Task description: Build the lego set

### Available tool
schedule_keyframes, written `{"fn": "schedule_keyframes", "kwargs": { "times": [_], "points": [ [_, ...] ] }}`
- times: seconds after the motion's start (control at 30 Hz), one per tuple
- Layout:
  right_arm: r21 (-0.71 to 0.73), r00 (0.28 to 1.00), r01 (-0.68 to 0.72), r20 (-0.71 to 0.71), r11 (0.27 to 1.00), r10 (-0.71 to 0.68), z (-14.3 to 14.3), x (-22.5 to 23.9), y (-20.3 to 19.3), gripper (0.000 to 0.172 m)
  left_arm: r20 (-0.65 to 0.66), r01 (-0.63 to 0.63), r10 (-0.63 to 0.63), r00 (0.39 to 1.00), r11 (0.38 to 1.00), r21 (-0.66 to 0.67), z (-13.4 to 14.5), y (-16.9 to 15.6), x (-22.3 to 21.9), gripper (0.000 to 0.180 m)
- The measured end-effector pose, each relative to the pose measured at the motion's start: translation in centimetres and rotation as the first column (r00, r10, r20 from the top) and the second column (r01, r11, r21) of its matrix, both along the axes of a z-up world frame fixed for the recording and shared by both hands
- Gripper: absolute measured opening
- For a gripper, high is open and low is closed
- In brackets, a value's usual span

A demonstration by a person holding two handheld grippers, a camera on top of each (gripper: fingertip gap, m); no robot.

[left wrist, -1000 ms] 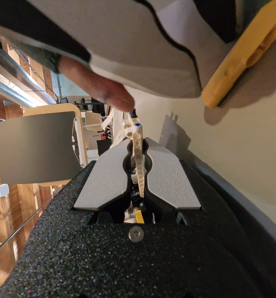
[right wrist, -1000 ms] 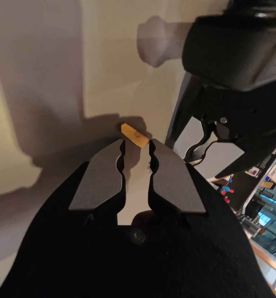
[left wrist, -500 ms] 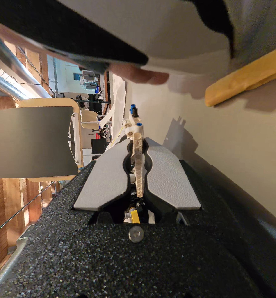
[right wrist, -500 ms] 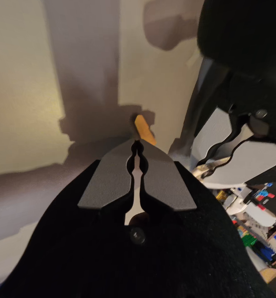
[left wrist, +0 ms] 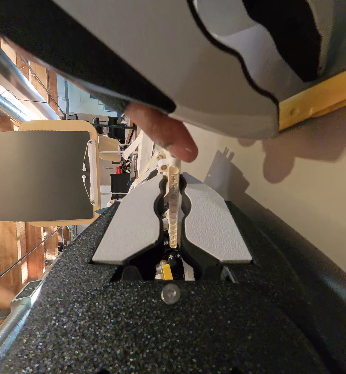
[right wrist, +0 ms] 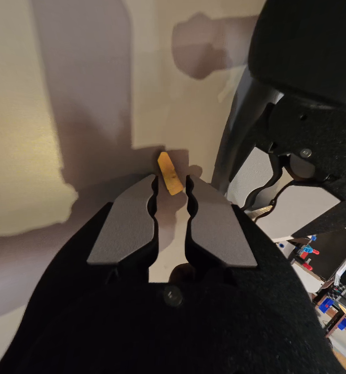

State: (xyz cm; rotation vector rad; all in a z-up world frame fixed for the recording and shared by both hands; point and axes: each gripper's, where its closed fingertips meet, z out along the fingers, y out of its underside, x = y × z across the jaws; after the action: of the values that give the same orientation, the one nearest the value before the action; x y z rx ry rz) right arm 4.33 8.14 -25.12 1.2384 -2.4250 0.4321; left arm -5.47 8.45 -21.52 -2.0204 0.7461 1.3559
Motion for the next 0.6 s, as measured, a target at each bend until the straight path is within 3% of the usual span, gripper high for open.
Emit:
{"fn": "schedule_keyframes", "kwargs": {
  "times": [0.27,0.47,0.53,0.6],
  "points": [
    [0.111,0.996,-0.004,0.084,0.994,-0.006,-0.5,0.4,-0.3,0.012,0.036,-0.001,0.000,0.999,1.000,0.028,0.4,-0.1,0.0,0.012],
    [0.221,0.973,0.107,0.179,0.969,-0.148,-0.2,0.6,1.4,0.007,0.047,-0.007,0.005,0.999,0.999,0.040,0.6,-0.3,-0.1,0.012],
    [0.304,0.913,0.187,0.298,0.934,-0.280,0.4,1.4,2.9,0.001,0.058,-0.007,0.005,0.998,0.999,0.043,0.6,-0.3,-0.1,0.012],
    [0.408,0.777,0.266,0.446,0.874,-0.445,1.1,2.3,4.3,0.001,0.070,-0.008,0.005,0.998,0.999,0.044,0.5,-0.2,-0.1,0.012]
  ]
}}
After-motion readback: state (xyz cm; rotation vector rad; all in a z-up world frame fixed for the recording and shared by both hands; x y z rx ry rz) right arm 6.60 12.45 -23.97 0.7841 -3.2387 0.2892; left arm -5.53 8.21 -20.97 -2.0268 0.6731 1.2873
